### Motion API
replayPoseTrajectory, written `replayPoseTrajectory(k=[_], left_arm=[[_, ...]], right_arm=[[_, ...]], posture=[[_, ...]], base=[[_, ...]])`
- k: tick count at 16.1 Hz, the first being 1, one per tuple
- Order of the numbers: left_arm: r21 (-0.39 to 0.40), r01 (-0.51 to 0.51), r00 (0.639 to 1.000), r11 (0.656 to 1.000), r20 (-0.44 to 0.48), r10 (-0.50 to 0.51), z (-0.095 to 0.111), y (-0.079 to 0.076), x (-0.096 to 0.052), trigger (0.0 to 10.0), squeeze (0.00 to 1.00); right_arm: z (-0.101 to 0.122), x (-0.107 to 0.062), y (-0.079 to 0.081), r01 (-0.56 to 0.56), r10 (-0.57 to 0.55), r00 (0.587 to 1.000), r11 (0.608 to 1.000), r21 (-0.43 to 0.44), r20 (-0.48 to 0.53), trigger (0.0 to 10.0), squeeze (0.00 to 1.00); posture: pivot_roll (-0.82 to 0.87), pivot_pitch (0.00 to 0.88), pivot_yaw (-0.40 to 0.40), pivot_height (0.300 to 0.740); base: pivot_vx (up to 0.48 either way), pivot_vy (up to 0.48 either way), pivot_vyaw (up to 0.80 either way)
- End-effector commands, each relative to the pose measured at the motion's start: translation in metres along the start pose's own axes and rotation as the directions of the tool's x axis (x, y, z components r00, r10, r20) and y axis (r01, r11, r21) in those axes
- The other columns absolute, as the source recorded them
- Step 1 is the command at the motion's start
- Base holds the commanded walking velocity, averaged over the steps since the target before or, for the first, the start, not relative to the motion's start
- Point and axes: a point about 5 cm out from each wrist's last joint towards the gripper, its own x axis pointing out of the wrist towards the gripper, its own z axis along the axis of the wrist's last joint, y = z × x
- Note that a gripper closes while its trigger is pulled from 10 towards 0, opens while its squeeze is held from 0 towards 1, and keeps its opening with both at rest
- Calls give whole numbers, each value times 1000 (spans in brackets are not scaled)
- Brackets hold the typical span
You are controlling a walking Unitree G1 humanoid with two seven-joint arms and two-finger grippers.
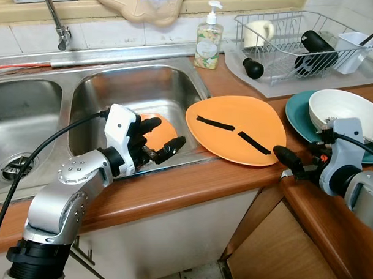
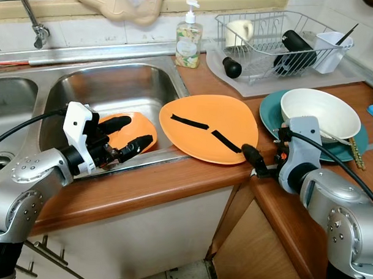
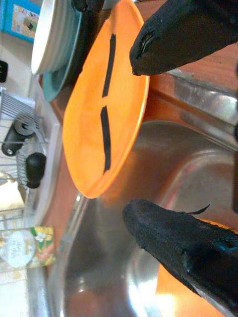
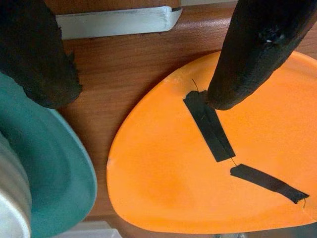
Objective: Kitchen organization
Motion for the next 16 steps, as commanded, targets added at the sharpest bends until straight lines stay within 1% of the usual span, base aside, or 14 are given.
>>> replayPoseTrajectory(k=[1,2,3,4,5,6,7,8,9,10,12,13,15,16], left_arm=[[-36,-38,999,999,-16,37,-4,5,0,10000,0],[-76,-61,998,995,-15,60,-5,8,3,10000,0],[-124,-78,997,989,-15,77,-5,12,9,10000,318],[-184,-91,996,979,8,94,-4,16,15,10000,1000],[-200,-95,995,975,15,100,-4,18,18,10000,1000],[-251,-107,993,962,26,117,-3,22,24,10000,1000],[-280,-107,992,954,28,119,-3,23,27,10000,757],[-335,-92,993,938,33,109,-3,25,31,10000,0],[-398,-74,995,914,31,94,-4,26,38,10000,0],[-439,-64,996,896,25,83,-6,27,42,10000,0],[-498,-29,998,866,31,52,-9,26,50,10000,0],[-516,-10,999,857,39,36,-9,24,52,10000,0],[-566,40,998,824,60,-7,-10,20,58,10000,0],[-562,33,999,826,40,-13,-13,20,61,10000,0]], right_arm=[[-4,6,3,-18,18,1000,1000,21,-25,10000,0],[-5,10,6,-31,33,999,998,46,-28,10000,0],[-9,16,7,-43,46,998,996,78,-40,10000,0],[-14,21,6,-35,41,997,994,101,-58,10000,0],[-16,24,6,-33,40,997,994,105,-64,10000,0],[-19,27,8,-41,49,996,993,113,-70,10000,0],[-19,28,10,-47,56,996,992,117,-69,10000,0],[-19,29,12,-56,64,996,991,118,-66,10000,0],[-18,32,15,-65,72,996,991,119,-58,10000,0],[-17,33,17,-73,79,996,990,119,-50,10000,0],[-15,35,18,-79,83,996,991,108,-38,10000,0],[-14,35,18,-79,83,996,992,98,-36,10000,0],[-12,36,20,-84,87,996,993,86,-27,10000,0],[-11,37,21,-89,91,996,993,82,-23,10000,0]], posture=[[-87,0,26,740],[-83,0,24,740],[-83,0,24,740],[-82,0,26,740],[-82,0,28,740],[-82,0,33,740],[-82,0,34,740],[-80,0,35,740],[-79,0,39,740],[-80,0,41,740],[-82,0,44,740],[-83,0,45,740],[-83,0,45,740],[-83,0,47,740]], base=[[0,0,0],[0,0,0],[0,0,0],[0,0,0],[0,0,0],[0,0,0],[0,0,0],[0,0,0],[0,0,0],[0,0,0],[0,0,0],[0,0,0],[0,0,0],[0,0,0]])
